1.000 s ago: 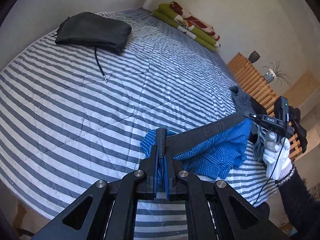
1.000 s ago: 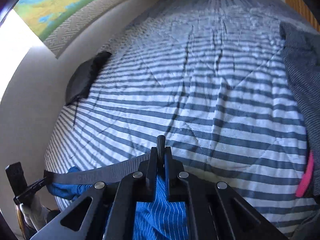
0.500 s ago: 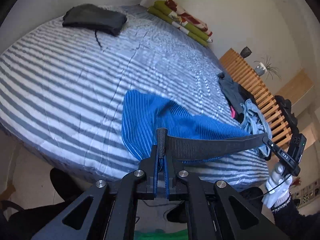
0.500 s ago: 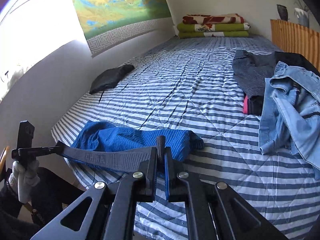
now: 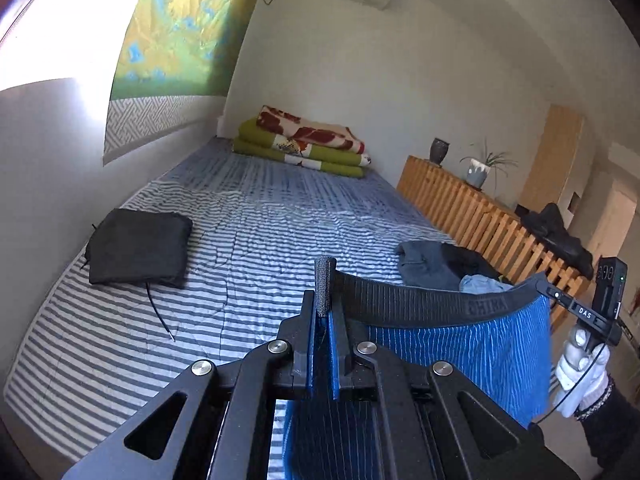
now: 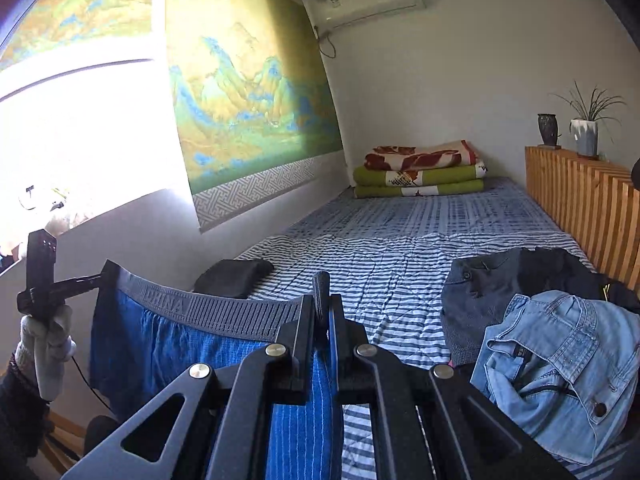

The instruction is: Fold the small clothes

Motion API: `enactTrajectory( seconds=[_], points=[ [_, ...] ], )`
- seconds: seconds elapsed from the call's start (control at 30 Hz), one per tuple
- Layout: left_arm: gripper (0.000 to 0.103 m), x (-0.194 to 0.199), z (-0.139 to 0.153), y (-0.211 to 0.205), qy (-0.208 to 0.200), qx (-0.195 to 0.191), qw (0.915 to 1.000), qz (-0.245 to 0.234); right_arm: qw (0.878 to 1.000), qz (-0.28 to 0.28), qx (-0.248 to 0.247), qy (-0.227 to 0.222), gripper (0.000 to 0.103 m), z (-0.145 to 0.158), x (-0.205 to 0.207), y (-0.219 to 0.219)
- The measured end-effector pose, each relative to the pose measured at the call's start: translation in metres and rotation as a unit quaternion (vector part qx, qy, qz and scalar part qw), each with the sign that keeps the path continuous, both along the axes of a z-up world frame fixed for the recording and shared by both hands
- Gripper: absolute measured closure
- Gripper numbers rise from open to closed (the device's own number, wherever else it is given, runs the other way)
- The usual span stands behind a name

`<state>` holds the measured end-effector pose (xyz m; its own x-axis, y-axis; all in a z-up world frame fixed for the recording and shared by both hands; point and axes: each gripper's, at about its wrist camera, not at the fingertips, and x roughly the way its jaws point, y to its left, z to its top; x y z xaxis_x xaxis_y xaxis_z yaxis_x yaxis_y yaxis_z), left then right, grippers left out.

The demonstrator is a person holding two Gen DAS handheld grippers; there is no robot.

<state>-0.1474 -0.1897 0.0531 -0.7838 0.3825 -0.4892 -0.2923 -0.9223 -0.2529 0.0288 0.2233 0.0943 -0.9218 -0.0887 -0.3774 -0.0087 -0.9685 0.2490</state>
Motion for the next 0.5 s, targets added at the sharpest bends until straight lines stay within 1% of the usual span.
enactTrajectory(
  seconds=[0.07, 0.13, 0.2, 0.27, 0.3, 0.33, 0.37, 0.4, 0.43, 0.47, 0.5],
  points=[
    [0.098, -0.047, -0.032, 0.009, -0.033, -0.006, 0.9995, 0.000, 0.999, -0.010, -0.004, -0.032, 0.098, -0.029, -0.035, 0.012],
    [0.098, -0.096, -0.074, 0.015, -0.068, -0.015, 0.9976, 0.004, 0.997, -0.022, -0.013, -0.075, 0.098, -0.069, -0.078, 0.028],
    [0.098, -0.143, -0.120, 0.024, -0.106, -0.035, 0.9937, 0.007, 0.992, -0.031, -0.029, -0.121, 0.098, -0.115, -0.120, 0.046],
    [0.098, -0.186, -0.167, 0.031, -0.154, -0.045, 0.9871, 0.005, 0.984, -0.041, -0.037, -0.167, 0.098, -0.156, -0.159, 0.062],
    [0.096, -0.204, -0.187, 0.036, -0.180, -0.050, 0.9825, 0.001, 0.979, -0.042, -0.051, -0.194, 0.098, -0.179, -0.179, 0.071],
    [0.093, -0.220, -0.205, 0.043, -0.199, -0.061, 0.9780, 0.008, 0.973, -0.041, -0.063, -0.220, 0.098, -0.198, -0.195, 0.078],
    [0.093, -0.230, -0.219, 0.046, -0.210, -0.074, 0.9747, 0.018, 0.966, -0.043, -0.073, -0.244, 0.096, -0.214, -0.209, 0.084],
    [0.089, -0.238, -0.227, 0.049, -0.213, -0.086, 0.9731, 0.025, 0.959, -0.050, -0.080, -0.266, 0.094, -0.228, -0.220, 0.089],
    [0.081, -0.245, -0.234, 0.048, -0.214, -0.091, 0.9721, 0.034, 0.955, -0.051, -0.085, -0.280, 0.093, -0.237, -0.228, 0.093],
    [0.075, -0.248, -0.235, 0.045, -0.216, -0.089, 0.9714, 0.044, 0.950, -0.053, -0.091, -0.293, 0.089, -0.243, -0.231, 0.097],
    [0.065, -0.249, -0.234, 0.042, -0.216, -0.083, 0.9713, 0.054, 0.949, -0.056, -0.099, -0.296, 0.088, -0.245, -0.230, 0.101]
  ],
)
